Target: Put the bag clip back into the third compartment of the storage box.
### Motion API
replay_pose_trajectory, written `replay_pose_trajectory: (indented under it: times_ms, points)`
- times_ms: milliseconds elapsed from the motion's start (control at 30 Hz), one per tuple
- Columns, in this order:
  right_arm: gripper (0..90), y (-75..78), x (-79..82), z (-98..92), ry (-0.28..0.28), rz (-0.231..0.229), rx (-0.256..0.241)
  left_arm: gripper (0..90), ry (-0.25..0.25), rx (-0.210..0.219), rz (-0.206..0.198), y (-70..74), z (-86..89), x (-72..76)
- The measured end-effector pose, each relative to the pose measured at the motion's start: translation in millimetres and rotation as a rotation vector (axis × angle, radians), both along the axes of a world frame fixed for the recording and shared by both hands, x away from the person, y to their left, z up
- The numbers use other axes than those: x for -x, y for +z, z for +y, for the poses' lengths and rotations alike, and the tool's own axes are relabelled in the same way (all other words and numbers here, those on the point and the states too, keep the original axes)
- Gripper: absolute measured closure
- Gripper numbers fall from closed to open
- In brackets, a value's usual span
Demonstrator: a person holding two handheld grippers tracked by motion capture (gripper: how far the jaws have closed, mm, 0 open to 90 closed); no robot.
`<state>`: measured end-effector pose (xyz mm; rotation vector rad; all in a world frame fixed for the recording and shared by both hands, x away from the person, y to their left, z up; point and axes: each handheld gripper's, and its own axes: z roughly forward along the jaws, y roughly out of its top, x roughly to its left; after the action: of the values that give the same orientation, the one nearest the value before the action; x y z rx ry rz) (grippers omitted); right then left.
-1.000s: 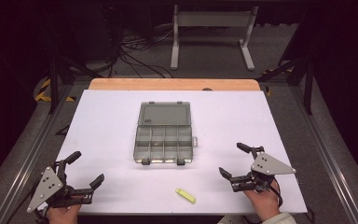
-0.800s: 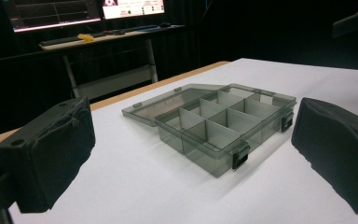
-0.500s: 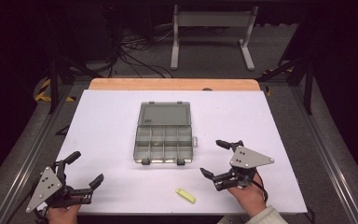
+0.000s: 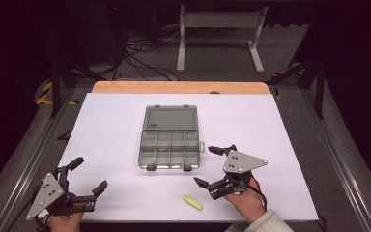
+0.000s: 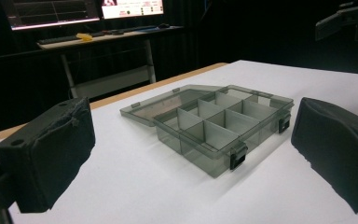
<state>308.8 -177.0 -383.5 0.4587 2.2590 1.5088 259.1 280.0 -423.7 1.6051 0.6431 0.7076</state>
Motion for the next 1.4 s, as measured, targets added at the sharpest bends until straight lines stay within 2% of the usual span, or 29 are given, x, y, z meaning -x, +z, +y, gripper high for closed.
replay_pose_trajectory:
  times_ms: [233, 367, 567, 667, 833, 933, 1000, 1067, 1100, 1200, 1400]
  points:
    - [2.5, -1.4, -2.3, 10.9, 0.019, 0.036, 0.016, 0.2, 0.003, -0.001, -0.004, 0.4, 0.1, 0.2]
    - [1.9, -3.7, -2.3, 18.2, 0.036, 0.086, 0.018, 0.2, 0.003, 0.0, -0.003, 0.5, -0.2, 0.5]
    - [2.8, -3.6, -0.7, 24.4, 0.059, 0.1, 0.024, 0.2, 0.003, 0.0, -0.004, 0.7, 0.6, 0.7]
    - [10.1, -3.6, -0.6, 26.8, 0.064, 0.13, 0.073, 0.2, 0.001, 0.0, -0.007, 0.9, 0.8, 0.7]
    - [20.9, -5.8, 0.4, 36.0, 0.06, 0.19, 0.224, 0.2, 0.003, -0.001, -0.007, 0.8, 0.3, 0.8]
    - [23.7, -9.1, -1.6, 40.3, 0.062, 0.257, 0.274, 0.2, 0.002, 0.0, -0.006, 0.7, 0.2, 0.7]
    - [25.1, -10.2, -2.1, 41.6, 0.066, 0.265, 0.293, 0.2, 0.003, 0.0, -0.005, 0.7, 0.2, 0.8]
    - [26.4, -13.6, -4.0, 45.8, 0.066, 0.319, 0.347, 0.2, 0.003, -0.001, -0.005, 0.7, 0.2, 0.8]
    - [26.4, -13.6, -4.0, 45.8, 0.066, 0.319, 0.347, 0.2, 0.002, 0.001, -0.006, 0.7, 0.0, 0.8]
    - [29.4, -17.2, -4.3, 49.9, 0.066, 0.377, 0.395, 0.2, 0.001, -0.002, -0.006, 0.9, 0.5, 0.9]
    - [33.1, -22.5, -1.6, 55.3, 0.083, 0.426, 0.478, 0.2, 0.0, -0.003, -0.007, 1.0, 0.4, 1.0]
